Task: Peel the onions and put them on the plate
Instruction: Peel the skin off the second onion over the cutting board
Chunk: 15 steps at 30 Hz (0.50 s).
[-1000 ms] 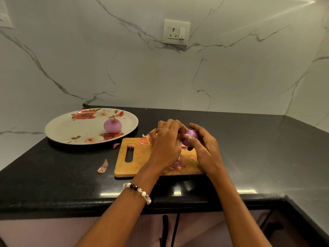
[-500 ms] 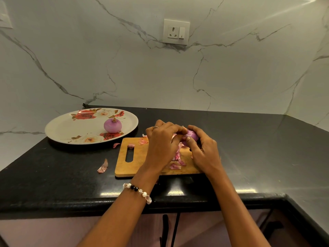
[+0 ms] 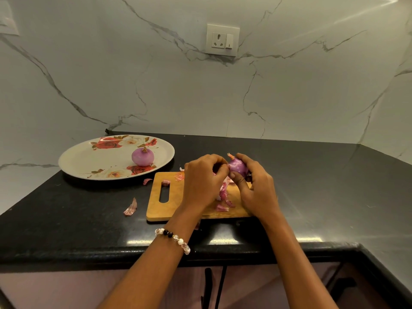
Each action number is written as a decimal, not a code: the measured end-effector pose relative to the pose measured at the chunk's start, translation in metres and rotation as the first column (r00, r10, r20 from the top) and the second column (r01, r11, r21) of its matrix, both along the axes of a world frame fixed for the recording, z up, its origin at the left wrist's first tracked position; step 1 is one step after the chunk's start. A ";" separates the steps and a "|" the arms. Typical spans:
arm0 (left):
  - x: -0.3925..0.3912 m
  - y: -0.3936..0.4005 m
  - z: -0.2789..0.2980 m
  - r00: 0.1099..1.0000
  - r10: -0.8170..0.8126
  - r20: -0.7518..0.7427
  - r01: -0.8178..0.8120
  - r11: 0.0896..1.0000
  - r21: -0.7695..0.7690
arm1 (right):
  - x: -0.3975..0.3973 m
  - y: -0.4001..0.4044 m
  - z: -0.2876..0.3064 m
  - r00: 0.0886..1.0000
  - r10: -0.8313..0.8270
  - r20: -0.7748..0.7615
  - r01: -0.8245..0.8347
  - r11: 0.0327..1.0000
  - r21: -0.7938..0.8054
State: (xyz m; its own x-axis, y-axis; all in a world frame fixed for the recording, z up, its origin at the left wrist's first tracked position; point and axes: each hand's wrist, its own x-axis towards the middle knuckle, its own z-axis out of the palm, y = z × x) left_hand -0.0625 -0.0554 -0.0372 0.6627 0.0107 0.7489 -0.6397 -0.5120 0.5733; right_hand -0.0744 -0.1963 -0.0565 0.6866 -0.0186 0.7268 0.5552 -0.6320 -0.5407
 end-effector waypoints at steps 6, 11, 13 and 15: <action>-0.001 0.001 0.004 0.994 -0.017 -0.110 0.009 0.997 -0.073 | 0.004 -0.002 -0.002 0.998 -0.057 -0.006 0.056 0.998 -0.032; 0.000 0.003 0.005 0.998 -0.012 -0.064 0.004 0.993 -0.119 | 0.003 -0.002 -0.003 0.999 -0.042 0.006 0.043 0.998 -0.055; 0.001 0.002 0.003 1.000 -0.019 -0.003 0.018 0.998 -0.062 | 0.003 -0.002 -0.003 0.999 -0.044 0.012 0.045 0.997 -0.058; 0.005 0.002 -0.001 0.999 -0.035 0.011 0.035 0.999 0.004 | 0.004 -0.002 -0.003 0.998 -0.051 0.020 0.052 0.997 -0.048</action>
State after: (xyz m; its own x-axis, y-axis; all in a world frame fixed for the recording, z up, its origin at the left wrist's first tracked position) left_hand -0.0580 -0.0533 -0.0377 0.6543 -0.0151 0.7561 -0.6632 -0.4918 0.5642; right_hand -0.0705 -0.1983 -0.0591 0.6720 -0.0177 0.7403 0.5309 -0.6855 -0.4983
